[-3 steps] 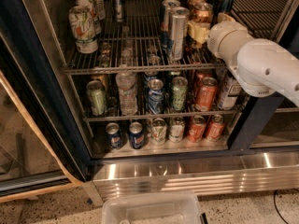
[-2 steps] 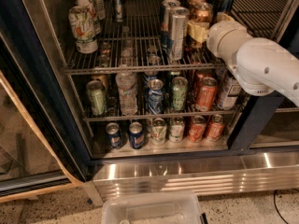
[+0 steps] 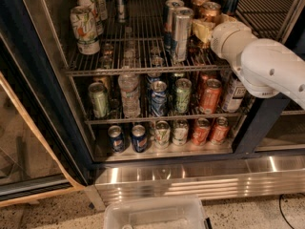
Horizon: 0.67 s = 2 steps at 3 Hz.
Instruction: Pick orange can from top shelf of fridge
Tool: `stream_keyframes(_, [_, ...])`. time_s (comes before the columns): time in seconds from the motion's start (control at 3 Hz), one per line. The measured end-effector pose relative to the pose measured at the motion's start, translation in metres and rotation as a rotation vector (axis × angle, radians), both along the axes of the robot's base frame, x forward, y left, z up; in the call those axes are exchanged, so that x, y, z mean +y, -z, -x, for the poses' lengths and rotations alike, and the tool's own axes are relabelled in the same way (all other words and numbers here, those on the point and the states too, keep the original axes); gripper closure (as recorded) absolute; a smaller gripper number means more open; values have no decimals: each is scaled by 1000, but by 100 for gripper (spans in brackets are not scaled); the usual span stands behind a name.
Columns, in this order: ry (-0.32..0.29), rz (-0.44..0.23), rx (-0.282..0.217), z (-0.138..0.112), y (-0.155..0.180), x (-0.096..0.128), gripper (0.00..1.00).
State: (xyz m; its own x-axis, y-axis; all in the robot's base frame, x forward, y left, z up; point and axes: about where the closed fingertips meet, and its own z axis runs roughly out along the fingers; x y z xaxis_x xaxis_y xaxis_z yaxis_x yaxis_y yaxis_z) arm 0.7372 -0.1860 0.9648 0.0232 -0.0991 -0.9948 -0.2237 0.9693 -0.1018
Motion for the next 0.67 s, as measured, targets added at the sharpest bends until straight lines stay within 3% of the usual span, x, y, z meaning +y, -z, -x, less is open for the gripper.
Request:
stream_keyframes(0.33, [0, 0, 0, 0, 0, 0, 100])
stream_keyframes(0.67, [1, 2, -1, 2, -2, 0, 100])
